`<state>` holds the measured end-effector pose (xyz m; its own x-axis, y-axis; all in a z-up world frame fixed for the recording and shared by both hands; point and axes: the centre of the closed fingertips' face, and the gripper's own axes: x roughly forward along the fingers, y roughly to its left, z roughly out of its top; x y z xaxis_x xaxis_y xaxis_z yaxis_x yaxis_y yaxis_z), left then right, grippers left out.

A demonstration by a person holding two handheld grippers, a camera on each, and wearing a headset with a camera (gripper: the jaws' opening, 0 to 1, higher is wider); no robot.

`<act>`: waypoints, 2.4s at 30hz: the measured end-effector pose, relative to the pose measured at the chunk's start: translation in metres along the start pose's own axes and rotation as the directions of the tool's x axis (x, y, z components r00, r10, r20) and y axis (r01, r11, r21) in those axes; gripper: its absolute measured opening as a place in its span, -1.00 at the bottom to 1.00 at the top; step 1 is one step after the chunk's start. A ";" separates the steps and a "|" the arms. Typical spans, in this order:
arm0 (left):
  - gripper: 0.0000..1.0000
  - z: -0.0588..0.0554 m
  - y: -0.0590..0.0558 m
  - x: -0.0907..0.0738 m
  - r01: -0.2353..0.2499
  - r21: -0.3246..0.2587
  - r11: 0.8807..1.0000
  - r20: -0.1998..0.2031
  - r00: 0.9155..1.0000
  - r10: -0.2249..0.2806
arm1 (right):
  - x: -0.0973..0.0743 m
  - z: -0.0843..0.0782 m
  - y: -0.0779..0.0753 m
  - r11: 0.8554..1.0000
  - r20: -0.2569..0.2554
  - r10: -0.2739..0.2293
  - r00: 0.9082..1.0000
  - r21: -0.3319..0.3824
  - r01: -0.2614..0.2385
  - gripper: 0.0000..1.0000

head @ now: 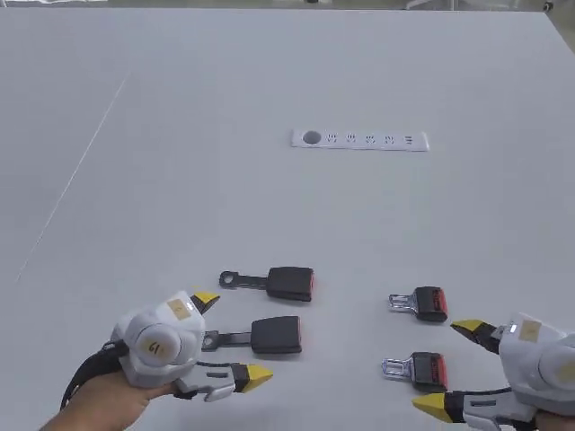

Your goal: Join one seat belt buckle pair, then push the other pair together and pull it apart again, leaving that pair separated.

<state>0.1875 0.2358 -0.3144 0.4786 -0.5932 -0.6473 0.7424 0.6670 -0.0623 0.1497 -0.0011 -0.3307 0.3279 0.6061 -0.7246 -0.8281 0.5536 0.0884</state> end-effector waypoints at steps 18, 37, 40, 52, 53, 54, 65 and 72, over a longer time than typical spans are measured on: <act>0.44 -0.019 -0.008 0.045 0.146 0.102 0.984 -0.112 0.985 -0.135 | 0.017 -0.017 0.000 0.986 -0.104 0.088 0.991 -0.135 -0.101 0.39; 0.04 -0.029 -0.003 0.056 0.232 0.232 0.945 -0.199 0.962 -0.187 | 0.021 -0.031 0.000 0.953 -0.231 0.148 0.962 -0.228 -0.201 0.04; -0.13 -0.029 -0.007 0.055 0.263 0.274 0.925 -0.210 0.955 -0.209 | 0.021 -0.036 0.002 0.946 -0.259 0.142 0.955 -0.248 -0.208 0.01; -0.31 -0.031 -0.008 0.053 0.390 0.391 0.833 -0.274 0.914 -0.299 | 0.023 -0.036 -0.005 0.941 -0.303 0.117 0.946 -0.270 -0.203 -0.27; -0.31 -0.032 -0.010 0.053 0.421 0.427 0.800 -0.293 0.902 -0.318 | 0.024 -0.036 -0.005 0.942 -0.309 0.118 0.944 -0.264 -0.205 -0.27; -0.32 -0.035 -0.010 0.052 0.434 0.431 0.792 -0.309 0.895 -0.322 | 0.023 -0.035 -0.005 0.946 -0.314 0.122 0.942 -0.251 -0.206 -0.27; -0.32 -0.037 -0.015 0.055 0.467 0.453 0.760 -0.365 0.874 -0.319 | 0.024 -0.036 -0.005 0.940 -0.400 0.120 0.908 -0.247 -0.233 -0.28; -0.32 -0.036 -0.019 0.055 0.469 0.445 0.763 -0.378 0.871 -0.315 | 0.029 -0.034 -0.004 0.935 -0.383 0.075 0.921 -0.293 -0.198 -0.28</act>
<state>0.1827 0.2065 -0.3758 0.0055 -0.5565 -0.8308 0.9995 0.0296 -0.0133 0.1473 -0.0051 -0.3749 0.0653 0.3807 -0.9224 -0.9727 0.2305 0.0263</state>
